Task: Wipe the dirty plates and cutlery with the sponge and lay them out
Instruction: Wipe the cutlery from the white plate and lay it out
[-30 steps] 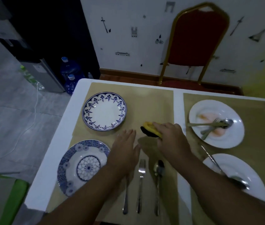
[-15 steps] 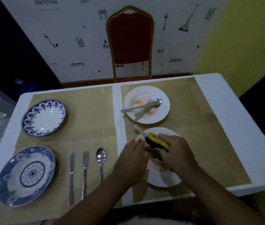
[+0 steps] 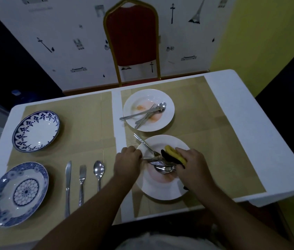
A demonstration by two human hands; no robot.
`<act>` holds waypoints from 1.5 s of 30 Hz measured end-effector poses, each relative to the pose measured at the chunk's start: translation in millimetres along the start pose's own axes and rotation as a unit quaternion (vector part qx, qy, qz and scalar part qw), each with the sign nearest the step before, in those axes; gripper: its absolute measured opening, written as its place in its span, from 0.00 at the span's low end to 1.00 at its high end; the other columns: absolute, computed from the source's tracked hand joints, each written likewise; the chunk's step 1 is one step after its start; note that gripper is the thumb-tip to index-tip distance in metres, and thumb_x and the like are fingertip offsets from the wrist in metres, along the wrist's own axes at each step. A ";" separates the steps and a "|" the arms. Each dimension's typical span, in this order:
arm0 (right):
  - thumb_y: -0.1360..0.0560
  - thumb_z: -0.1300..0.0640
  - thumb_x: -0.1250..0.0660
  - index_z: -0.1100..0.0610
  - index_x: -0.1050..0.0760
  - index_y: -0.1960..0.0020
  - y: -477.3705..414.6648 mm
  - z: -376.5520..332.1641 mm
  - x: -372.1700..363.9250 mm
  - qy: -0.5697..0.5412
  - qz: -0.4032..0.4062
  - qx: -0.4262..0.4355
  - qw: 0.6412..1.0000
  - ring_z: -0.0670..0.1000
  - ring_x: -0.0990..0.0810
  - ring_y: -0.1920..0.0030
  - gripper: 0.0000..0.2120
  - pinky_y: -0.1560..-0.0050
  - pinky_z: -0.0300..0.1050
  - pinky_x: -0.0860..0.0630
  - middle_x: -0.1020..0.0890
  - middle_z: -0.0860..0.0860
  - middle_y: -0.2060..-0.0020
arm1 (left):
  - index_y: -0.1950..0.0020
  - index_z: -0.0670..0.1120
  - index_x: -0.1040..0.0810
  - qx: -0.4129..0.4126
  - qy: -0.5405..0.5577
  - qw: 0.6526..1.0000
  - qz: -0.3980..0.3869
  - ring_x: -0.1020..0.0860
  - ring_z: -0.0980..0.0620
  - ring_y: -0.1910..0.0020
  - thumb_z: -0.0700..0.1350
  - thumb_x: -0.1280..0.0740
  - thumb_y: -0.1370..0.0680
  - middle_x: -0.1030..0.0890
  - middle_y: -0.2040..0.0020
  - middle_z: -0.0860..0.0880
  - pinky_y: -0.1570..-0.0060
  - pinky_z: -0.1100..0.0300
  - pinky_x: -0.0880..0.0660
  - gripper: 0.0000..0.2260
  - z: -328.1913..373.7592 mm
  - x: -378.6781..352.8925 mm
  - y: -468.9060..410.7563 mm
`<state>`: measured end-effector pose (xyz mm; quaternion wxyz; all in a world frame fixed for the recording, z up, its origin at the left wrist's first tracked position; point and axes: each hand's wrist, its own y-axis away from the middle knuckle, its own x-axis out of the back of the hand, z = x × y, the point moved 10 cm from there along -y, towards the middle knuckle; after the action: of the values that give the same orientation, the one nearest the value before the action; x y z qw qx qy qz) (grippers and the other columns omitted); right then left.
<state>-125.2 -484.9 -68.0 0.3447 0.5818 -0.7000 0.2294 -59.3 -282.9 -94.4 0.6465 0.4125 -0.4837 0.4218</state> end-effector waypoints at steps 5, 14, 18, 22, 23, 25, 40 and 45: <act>0.34 0.65 0.34 0.53 0.26 0.34 3.1 1.9 -6.0 -0.026 0.013 -0.028 0.999 0.56 0.26 0.46 0.28 0.45 0.50 0.26 0.24 0.55 0.51 | 0.52 0.50 0.17 -0.045 0.010 0.999 -0.016 0.24 0.45 0.51 0.44 0.31 0.24 0.19 0.55 0.50 0.56 0.55 0.36 0.03 0.9 -2.3 -3.6; 0.34 0.65 0.35 0.47 0.27 0.33 8.5 -25.9 -15.9 -0.030 0.041 -0.039 0.998 0.53 0.26 0.50 0.31 0.47 0.44 0.27 0.26 0.52 0.53 | 0.41 0.47 0.18 -0.057 0.181 0.967 -0.171 0.23 0.56 0.53 0.43 0.32 0.20 0.17 0.47 0.49 0.56 0.69 0.31 0.09 -12.8 -10.7 2.1; 0.32 0.62 0.33 0.47 0.27 0.33 17.4 -61.0 -25.8 0.004 0.048 0.031 0.998 0.52 0.30 0.45 0.28 0.44 0.43 0.35 0.24 0.47 0.42 | 0.42 0.46 0.16 -0.015 0.283 0.925 -0.254 0.20 0.48 0.51 0.41 0.35 0.19 0.17 0.49 0.46 0.55 0.62 0.26 0.10 -15.9 -12.0 17.8; 0.31 0.61 0.35 0.53 0.25 0.36 34.9 -102.9 -43.4 0.138 0.039 0.209 0.967 0.51 0.32 0.43 0.23 0.46 0.50 0.30 0.22 0.50 0.38 | 0.44 0.44 0.15 0.151 0.516 0.788 -0.300 0.21 0.50 0.54 0.39 0.36 0.18 0.17 0.47 0.48 0.54 0.59 0.23 0.09 -22.5 -16.8 43.5; 0.30 0.60 0.37 0.54 0.25 0.35 39.8 -104.6 -46.2 0.170 0.036 0.240 0.955 0.52 0.33 0.45 0.23 0.50 0.49 0.28 0.22 0.51 0.37 | 0.45 0.42 0.15 0.178 0.552 0.758 -0.299 0.23 0.52 0.59 0.37 0.36 0.18 0.17 0.52 0.47 0.58 0.61 0.24 0.09 -22.3 -18.5 49.9; 0.29 0.59 0.41 0.54 0.25 0.35 40.8 -97.1 -47.9 0.216 0.029 0.280 0.935 0.52 0.34 0.48 0.23 0.56 0.45 0.27 0.23 0.51 0.36 | 0.46 0.38 0.16 0.202 0.580 0.735 -0.286 0.29 0.54 0.67 0.34 0.37 0.19 0.20 0.64 0.47 0.65 0.63 0.31 0.10 -23.1 -20.8 61.3; 0.29 0.69 0.40 0.38 0.27 0.36 -9.2 -17.7 2.6 -0.167 0.052 -0.069 0.982 0.57 0.21 0.64 0.31 0.65 0.41 0.26 0.16 0.55 0.55 | 0.46 0.42 0.20 0.247 0.533 0.777 -0.227 0.28 0.53 0.69 0.43 0.41 0.16 0.16 0.60 0.47 0.69 0.62 0.33 0.10 -16.3 -19.2 87.5; 0.33 0.70 0.38 0.56 0.23 0.37 6.2 -83.6 13.3 -0.073 0.063 0.136 0.986 0.43 0.26 0.54 0.26 0.50 0.29 0.29 0.17 0.51 0.54 | 0.48 0.44 0.18 0.244 0.515 0.798 -0.194 0.24 0.52 0.64 0.43 0.40 0.16 0.18 0.60 0.46 0.66 0.63 0.26 0.11 -10.4 -14.0 79.5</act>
<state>-114.3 -431.9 -2.6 0.1953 0.5935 -0.7207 0.3003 -134.0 -251.0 -100.0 0.7464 0.3634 0.1300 0.5421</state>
